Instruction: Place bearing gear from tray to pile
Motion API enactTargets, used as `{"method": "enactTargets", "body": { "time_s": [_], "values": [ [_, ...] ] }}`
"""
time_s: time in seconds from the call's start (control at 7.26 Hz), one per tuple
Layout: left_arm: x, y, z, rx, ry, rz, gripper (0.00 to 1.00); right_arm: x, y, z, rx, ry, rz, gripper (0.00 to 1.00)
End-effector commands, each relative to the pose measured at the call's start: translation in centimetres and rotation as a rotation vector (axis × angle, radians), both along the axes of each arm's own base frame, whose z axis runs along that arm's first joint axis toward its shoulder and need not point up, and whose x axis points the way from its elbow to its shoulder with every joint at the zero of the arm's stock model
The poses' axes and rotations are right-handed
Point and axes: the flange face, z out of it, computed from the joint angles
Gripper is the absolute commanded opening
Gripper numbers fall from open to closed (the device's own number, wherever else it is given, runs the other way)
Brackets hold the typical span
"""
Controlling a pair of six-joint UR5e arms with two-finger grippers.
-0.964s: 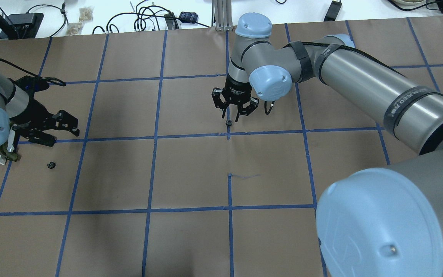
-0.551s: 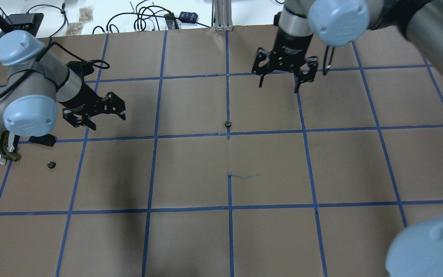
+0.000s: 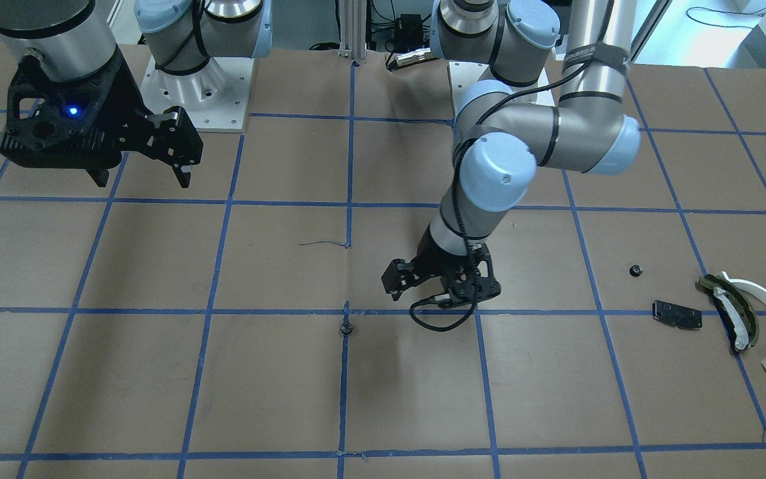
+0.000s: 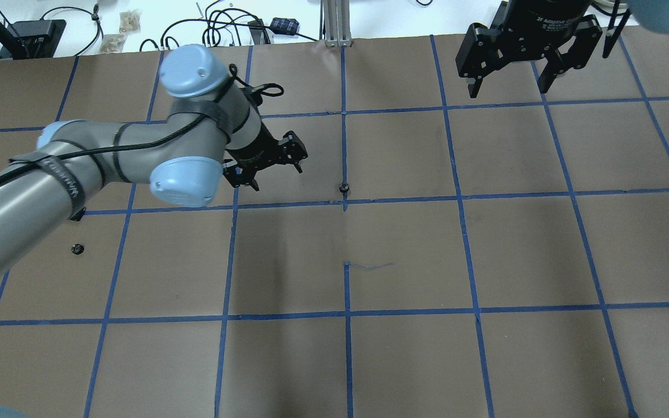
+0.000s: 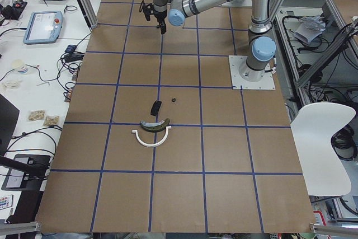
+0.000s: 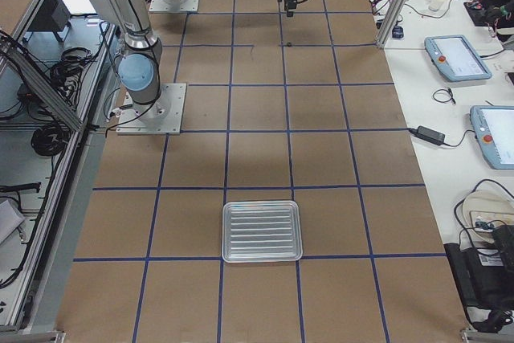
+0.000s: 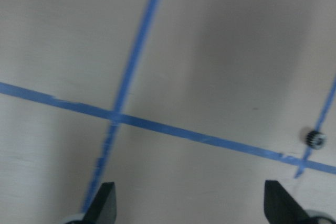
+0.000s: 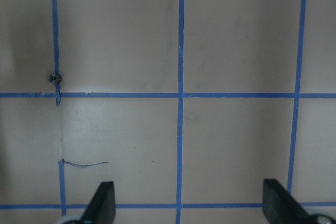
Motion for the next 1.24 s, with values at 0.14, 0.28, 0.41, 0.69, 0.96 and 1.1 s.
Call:
{"method": "enactTargets", "body": {
  "time_s": [0.14, 0.28, 0.41, 0.69, 0.96, 1.1],
  "values": [
    [-9.5, -1.9, -5.6, 0.010, -0.107, -0.025, 0.97, 1.0, -1.7, -0.7, -0.327, 0.029, 0.072, 1.00],
    [-10.4, -1.9, -6.9, 0.019, -0.110, -0.033, 0.97, 1.4, -0.7, -0.6, -0.242, 0.016, 0.077, 1.00],
    [-11.1, -1.0, -7.9, 0.044, -0.110, -0.051, 0.79, 2.1, -0.7, -1.1, -0.201, -0.060, 0.040, 1.00],
    [-11.4, -1.8, -7.9, 0.031, -0.103, -0.065, 0.76, 1.5, 1.5, -2.1, 0.002, -0.065, 0.020, 1.00],
    [-11.4, -2.2, -9.0, 0.035, -0.119, -0.064, 0.77, 1.0, 1.8, -3.0, 0.040, 0.004, 0.021, 1.00],
    [-11.4, -2.3, -9.1, 0.033, -0.123, -0.066, 0.76, 1.0, 2.0, -3.1, 0.044, 0.019, 0.020, 1.00]
  ]
}}
